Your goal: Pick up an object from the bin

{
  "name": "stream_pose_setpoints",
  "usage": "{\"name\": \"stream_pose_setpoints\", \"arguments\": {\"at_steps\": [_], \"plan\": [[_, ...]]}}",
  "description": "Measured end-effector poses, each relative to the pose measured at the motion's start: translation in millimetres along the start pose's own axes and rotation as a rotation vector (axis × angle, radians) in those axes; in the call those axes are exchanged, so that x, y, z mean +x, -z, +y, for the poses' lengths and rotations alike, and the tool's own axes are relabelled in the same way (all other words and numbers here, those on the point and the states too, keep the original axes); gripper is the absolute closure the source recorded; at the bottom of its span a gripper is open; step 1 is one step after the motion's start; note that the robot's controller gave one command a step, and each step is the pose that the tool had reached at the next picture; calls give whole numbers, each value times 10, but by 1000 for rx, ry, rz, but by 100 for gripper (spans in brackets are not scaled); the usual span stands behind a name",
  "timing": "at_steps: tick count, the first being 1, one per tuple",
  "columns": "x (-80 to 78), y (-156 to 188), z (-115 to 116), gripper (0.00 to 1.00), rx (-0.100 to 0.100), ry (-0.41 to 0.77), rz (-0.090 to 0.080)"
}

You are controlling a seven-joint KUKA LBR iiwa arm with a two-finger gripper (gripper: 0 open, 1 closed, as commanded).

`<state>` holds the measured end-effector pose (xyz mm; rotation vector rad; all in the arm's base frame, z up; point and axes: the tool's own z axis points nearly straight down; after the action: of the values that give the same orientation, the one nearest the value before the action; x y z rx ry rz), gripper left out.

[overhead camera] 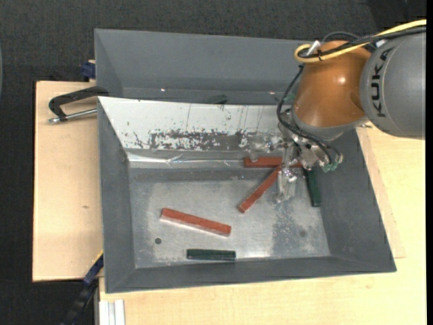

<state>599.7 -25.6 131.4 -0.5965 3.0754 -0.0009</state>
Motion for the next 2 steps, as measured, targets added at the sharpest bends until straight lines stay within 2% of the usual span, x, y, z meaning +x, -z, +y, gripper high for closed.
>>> {"name": "stream_pose_setpoints", "arguments": {"at_steps": [1, 2], "plan": [[50, -488, 64, 0, -2, 238, 4], [-10, -602, 48, 100, -2, 343, 3]]}}
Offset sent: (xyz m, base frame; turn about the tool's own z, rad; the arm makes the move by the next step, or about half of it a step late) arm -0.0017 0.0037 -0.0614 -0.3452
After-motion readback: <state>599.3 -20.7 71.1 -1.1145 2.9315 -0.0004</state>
